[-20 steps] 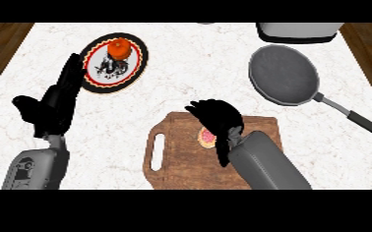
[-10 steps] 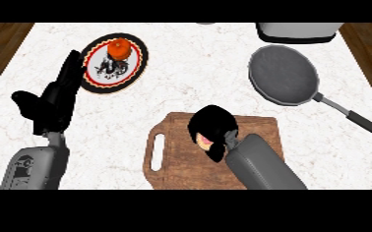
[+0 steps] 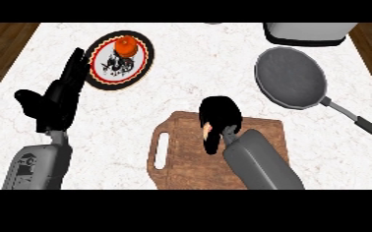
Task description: Pick the cupcake from the cutting board and place it in the pan
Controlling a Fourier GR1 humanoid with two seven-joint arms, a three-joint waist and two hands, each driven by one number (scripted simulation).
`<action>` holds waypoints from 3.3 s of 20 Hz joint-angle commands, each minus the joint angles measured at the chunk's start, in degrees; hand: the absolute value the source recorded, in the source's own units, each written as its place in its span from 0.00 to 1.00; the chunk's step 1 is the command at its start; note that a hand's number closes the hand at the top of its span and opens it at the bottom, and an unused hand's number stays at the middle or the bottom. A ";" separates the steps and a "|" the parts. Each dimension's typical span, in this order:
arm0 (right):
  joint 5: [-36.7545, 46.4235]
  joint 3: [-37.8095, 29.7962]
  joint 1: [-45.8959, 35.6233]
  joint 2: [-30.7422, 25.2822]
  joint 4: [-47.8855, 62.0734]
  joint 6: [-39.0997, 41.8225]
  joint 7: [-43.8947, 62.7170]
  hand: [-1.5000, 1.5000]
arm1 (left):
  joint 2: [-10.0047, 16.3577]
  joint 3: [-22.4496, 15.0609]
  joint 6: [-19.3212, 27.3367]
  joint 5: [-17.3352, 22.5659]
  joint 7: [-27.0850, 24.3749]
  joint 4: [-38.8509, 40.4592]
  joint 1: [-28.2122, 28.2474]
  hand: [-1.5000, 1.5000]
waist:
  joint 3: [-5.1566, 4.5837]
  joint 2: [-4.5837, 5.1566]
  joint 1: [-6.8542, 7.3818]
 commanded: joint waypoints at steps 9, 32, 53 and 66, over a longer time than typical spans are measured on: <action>6.64 11.03 -15.96 0.38 -2.48 -31.06 33.58 1.00 | -0.65 -0.50 1.57 -1.19 1.82 1.47 -4.01 0.50 | -0.01 -0.04 0.49; 6.62 -16.46 -10.36 -13.93 -1.92 -47.64 15.55 1.00 | 1.67 2.15 -1.46 1.39 1.05 0.35 0.73 0.50 | 0.01 -0.14 -2.29; -13.88 -40.46 -18.05 -22.07 45.83 -53.25 -23.05 0.00 | -0.28 -0.06 -0.16 -0.61 0.33 -0.34 -1.16 0.50 | 0.30 1.22 0.75; -26.70 -52.21 -16.17 -18.74 46.92 -55.74 -48.75 0.00 | -0.13 0.99 0.25 0.03 2.09 -0.02 -2.43 0.50 | 0.19 0.47 -0.73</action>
